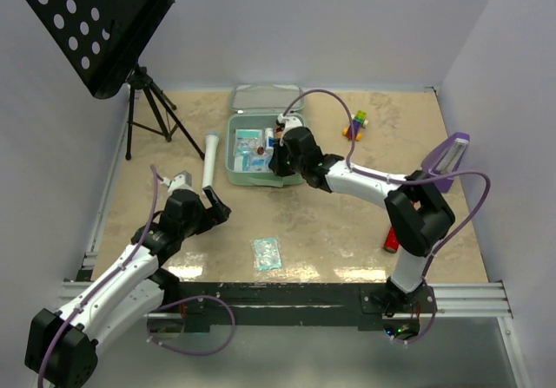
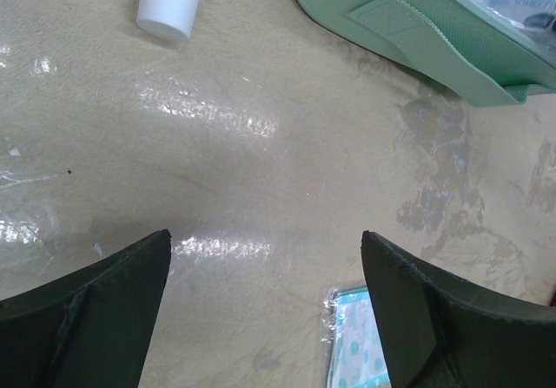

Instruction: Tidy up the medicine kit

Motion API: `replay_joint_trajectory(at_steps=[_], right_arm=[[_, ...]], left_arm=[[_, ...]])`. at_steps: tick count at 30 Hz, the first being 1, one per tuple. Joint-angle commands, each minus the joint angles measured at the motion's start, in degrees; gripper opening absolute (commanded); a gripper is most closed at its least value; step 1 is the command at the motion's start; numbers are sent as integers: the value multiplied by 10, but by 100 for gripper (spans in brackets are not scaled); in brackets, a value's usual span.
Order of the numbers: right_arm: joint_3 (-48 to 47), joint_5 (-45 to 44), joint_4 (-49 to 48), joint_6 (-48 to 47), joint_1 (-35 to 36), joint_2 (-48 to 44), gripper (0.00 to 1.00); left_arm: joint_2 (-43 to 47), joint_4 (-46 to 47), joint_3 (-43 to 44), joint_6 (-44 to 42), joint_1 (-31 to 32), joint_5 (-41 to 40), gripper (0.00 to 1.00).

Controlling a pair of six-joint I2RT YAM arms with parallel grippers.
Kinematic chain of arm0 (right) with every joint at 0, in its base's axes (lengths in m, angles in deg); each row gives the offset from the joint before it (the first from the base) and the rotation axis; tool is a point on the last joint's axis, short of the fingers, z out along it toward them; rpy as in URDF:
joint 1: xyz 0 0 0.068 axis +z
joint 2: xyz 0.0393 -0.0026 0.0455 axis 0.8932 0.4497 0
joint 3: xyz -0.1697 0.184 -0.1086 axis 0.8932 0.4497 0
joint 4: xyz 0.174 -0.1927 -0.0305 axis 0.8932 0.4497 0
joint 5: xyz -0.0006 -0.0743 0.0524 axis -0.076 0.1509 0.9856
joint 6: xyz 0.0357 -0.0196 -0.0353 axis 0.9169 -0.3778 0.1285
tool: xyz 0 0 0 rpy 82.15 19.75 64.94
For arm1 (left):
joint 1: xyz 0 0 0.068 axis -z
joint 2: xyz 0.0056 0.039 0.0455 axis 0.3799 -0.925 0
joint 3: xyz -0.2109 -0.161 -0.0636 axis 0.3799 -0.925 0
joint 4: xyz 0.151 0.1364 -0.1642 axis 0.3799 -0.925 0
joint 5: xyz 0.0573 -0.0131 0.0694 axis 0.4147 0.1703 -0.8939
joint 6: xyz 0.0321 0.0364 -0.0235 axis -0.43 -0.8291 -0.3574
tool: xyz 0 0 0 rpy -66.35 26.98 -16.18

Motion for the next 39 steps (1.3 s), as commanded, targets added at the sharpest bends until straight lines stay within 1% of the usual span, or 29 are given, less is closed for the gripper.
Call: replay_joint_trajectory(at_steps=[1, 5, 6, 7, 9, 12, 14, 17, 20, 24, 29, 32, 36, 39], right_arm=[[48, 4, -36, 12, -1, -45, 0], [77, 12, -42, 10, -1, -64, 0], [82, 10, -40, 10, -1, -70, 5], [84, 6, -35, 9, -1, -75, 19], [78, -4, -24, 6, -1, -82, 35], [56, -31, 1, 0, -1, -94, 48], [35, -80, 22, -14, -4, -97, 52], [5, -131, 65, -19, -33, -98, 54], [1, -134, 61, -23, -86, -99, 56], [-16, -132, 52, -25, -121, -74, 58], [-71, -124, 61, -34, -132, -2, 58], [-86, -111, 58, -39, -132, 29, 58], [-93, -94, 59, -41, -133, 56, 56], [-76, -89, 55, -34, -134, 59, 52]], left_arm=[[1, 21, 8, -3, -3, 2, 95], [-1, 23, 7, -5, -3, 1, 95], [-2, 23, 7, -5, -3, 1, 95], [-2, 24, 8, -5, -3, 0, 95], [-4, 25, 8, -5, -3, 1, 95], [-4, 25, 10, -6, -3, -1, 95], [-6, 25, 12, -6, -3, -2, 95], [-9, 24, 22, -6, -3, -2, 95], [-12, 24, 27, -8, -3, -2, 95], [-15, 37, 20, -3, -3, 4, 95], [-43, 57, 36, 1, -3, 16, 95], [-51, 60, 48, -2, -3, 16, 95], [-49, 66, 49, -3, -3, 12, 95], [-54, 70, 49, -3, -3, 12, 95]])
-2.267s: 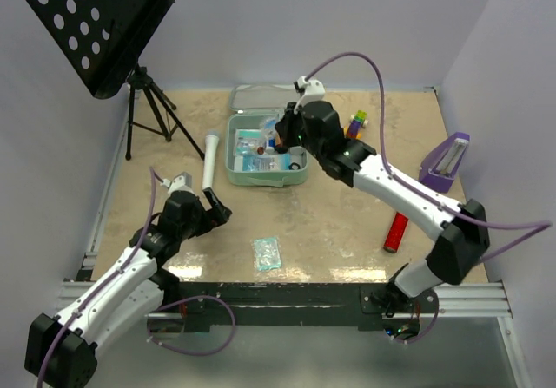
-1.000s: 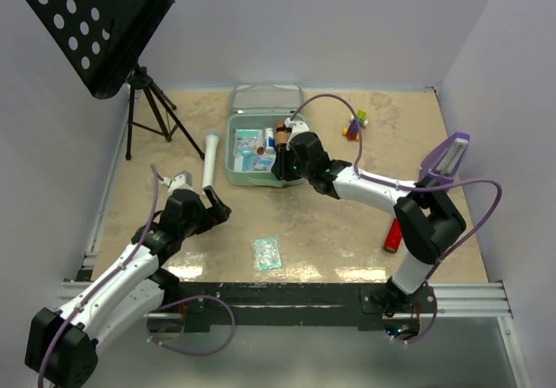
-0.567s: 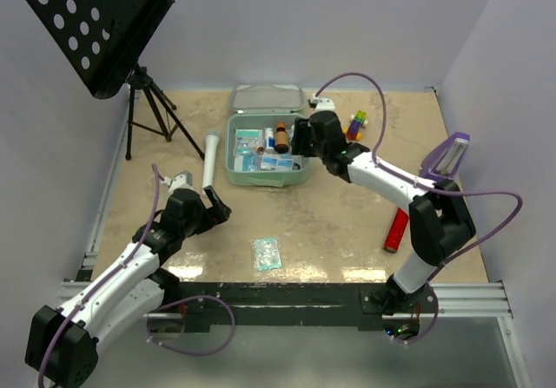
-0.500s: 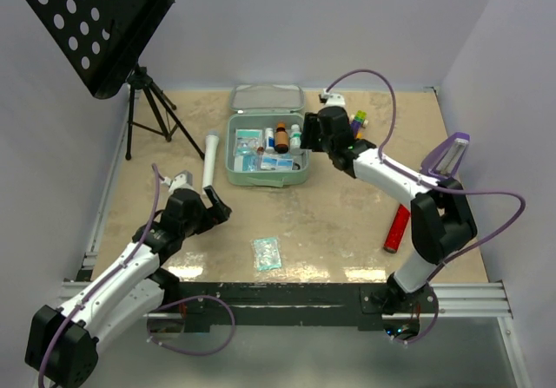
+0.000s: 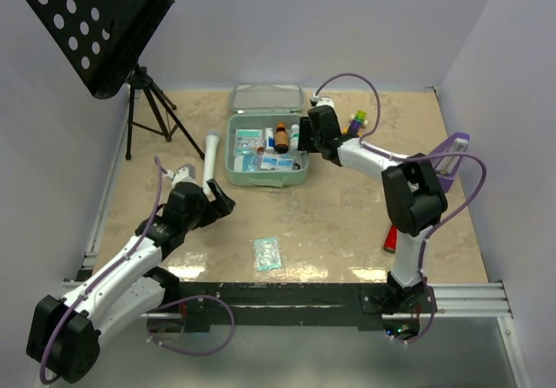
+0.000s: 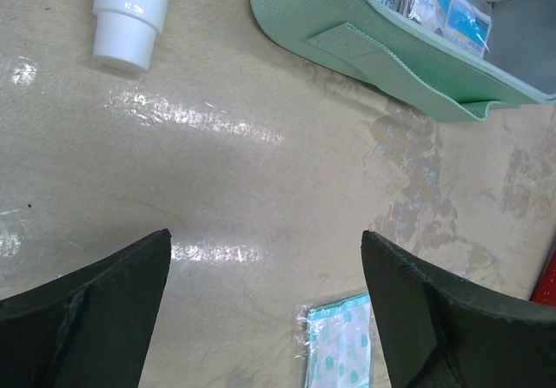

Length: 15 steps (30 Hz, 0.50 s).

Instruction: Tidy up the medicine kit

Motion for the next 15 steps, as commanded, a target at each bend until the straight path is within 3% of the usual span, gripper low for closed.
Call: replay_joint_trajectory(at_steps=[1, 9, 15], right_arm=[[1, 13, -7, -2, 0, -12, 49], [128, 33, -32, 12, 0, -84, 15], [245, 60, -73, 35, 0, -158, 18]], left_arm=[[-6, 31, 21, -3, -3, 2, 95], [-44, 73, 20, -5, -3, 17, 94], [-104, 128, 21, -1, -3, 37, 93]])
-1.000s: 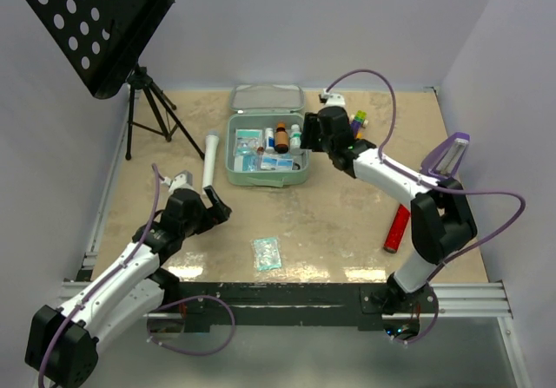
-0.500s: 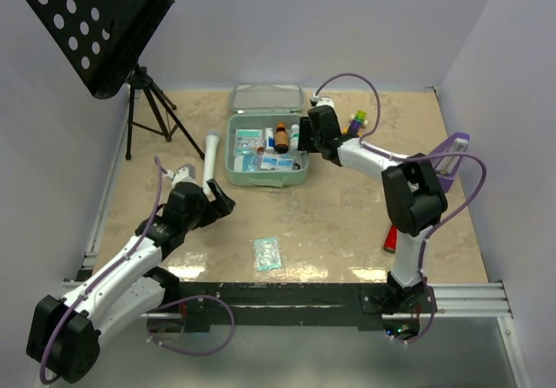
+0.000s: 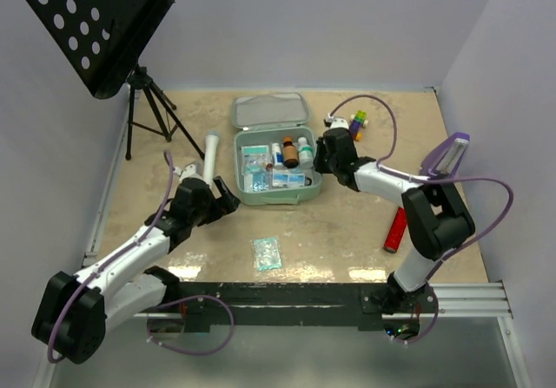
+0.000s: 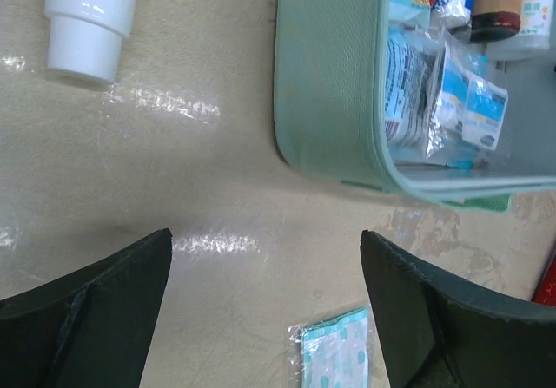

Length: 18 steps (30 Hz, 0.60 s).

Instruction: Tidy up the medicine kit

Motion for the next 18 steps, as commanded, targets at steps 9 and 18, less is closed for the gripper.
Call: replay_joint_trajectory(at_steps=[9, 18], right_arm=[[159, 60, -27, 61, 27, -142, 29], [177, 76, -36, 98, 93, -171, 42]], left_arm=[[-136, 156, 23, 12, -3, 89, 88], [-174, 165, 62, 1, -3, 70, 87]])
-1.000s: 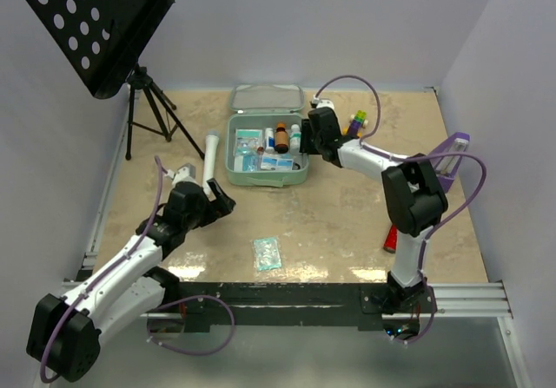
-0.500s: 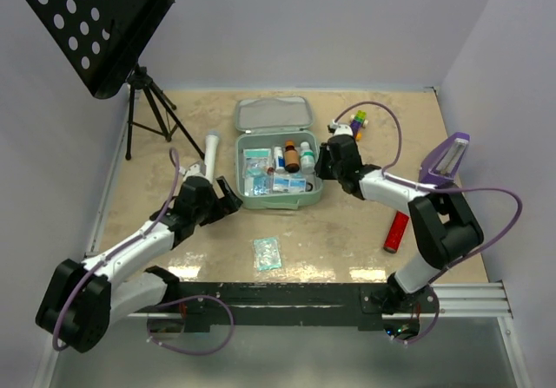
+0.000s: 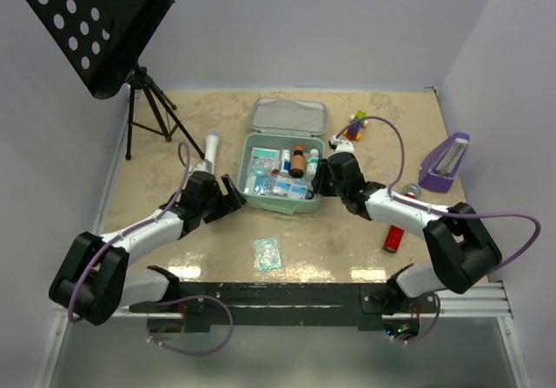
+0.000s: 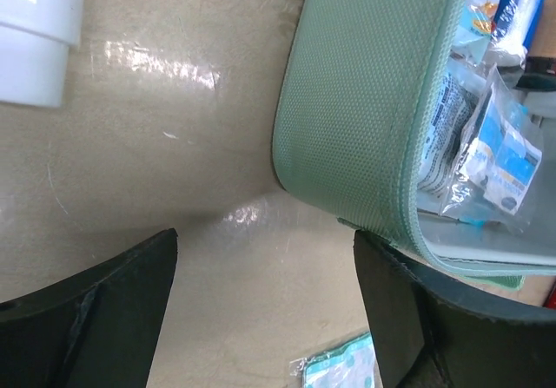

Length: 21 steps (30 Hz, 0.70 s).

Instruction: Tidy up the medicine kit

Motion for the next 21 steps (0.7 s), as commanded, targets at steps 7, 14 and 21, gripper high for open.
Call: replay_joint_trajectory(at_steps=[7, 14, 21], right_arm=[[4, 81, -27, 69, 64, -7, 43], [-10, 99, -48, 96, 81, 16, 44], [-26, 86, -35, 104, 94, 17, 48]], left_arm=[[-55, 66, 79, 6, 2, 7, 87], [-95, 55, 132, 4, -4, 3, 87], [-103, 27, 161, 3, -28, 3, 89]])
